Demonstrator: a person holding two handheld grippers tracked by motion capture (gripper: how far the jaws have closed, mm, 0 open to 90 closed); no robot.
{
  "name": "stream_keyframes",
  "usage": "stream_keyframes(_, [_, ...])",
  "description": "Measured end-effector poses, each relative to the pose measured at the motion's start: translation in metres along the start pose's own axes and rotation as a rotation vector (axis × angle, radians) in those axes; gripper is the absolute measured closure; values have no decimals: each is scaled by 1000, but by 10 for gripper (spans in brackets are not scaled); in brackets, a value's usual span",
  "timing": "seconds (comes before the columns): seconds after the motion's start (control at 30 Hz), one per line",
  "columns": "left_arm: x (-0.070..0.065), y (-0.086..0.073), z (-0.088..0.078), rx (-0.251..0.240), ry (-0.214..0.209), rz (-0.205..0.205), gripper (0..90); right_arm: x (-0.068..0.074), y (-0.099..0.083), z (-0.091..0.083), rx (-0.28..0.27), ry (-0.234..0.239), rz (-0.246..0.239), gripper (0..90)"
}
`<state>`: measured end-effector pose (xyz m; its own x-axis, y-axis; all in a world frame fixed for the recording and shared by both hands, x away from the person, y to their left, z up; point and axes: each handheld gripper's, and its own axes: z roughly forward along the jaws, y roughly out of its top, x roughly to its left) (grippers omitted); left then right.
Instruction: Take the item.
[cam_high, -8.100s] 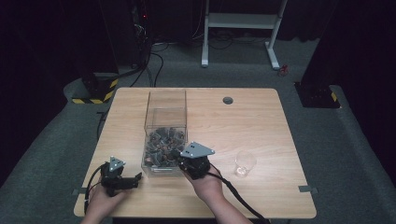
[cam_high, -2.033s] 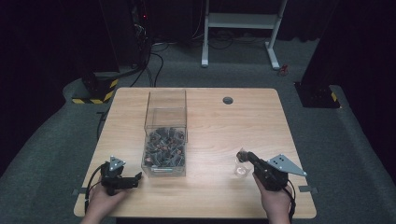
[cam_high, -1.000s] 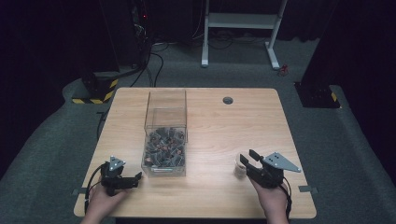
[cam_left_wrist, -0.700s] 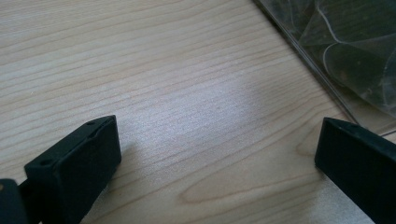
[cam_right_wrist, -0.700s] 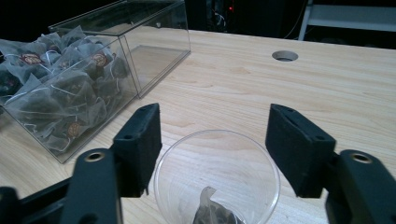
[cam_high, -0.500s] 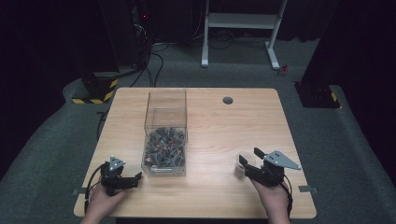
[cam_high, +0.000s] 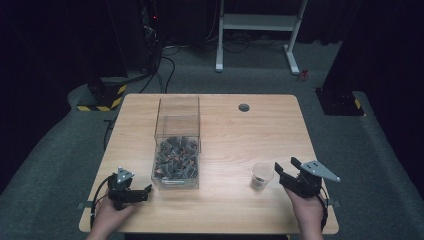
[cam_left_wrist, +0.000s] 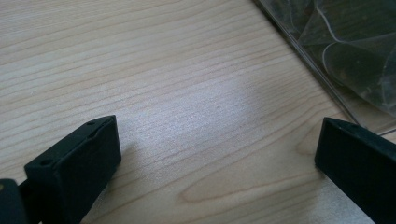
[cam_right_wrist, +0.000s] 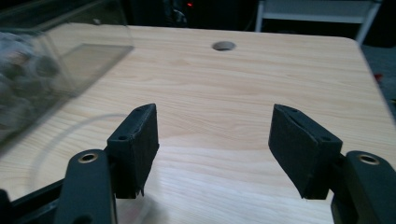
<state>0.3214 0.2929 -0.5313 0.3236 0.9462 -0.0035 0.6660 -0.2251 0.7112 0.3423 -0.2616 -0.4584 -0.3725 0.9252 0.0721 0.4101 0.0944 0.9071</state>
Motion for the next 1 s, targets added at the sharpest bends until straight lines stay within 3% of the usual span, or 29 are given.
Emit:
stream_keyframes(0.13, [0,0,0,0,0,0,6,-17,-8,1,16,-45,16,332])
stream_keyframes(0.33, [0,0,0,0,0,0,6,-33,-26,13,101,-89,24,314])
stream_keyframes(0.43, [0,0,0,0,0,0,6,-35,-35,21,164,-115,0,305])
stream_keyframes(0.7, [0,0,0,0,0,0,6,-38,-50,37,295,-137,-6,273])
stream_keyframes(0.87, [0,0,0,0,0,0,6,-37,-49,41,337,-143,-3,251])
stream_keyframes(1.0, [0,0,0,0,0,0,6,-37,-49,42,336,-142,-4,237])
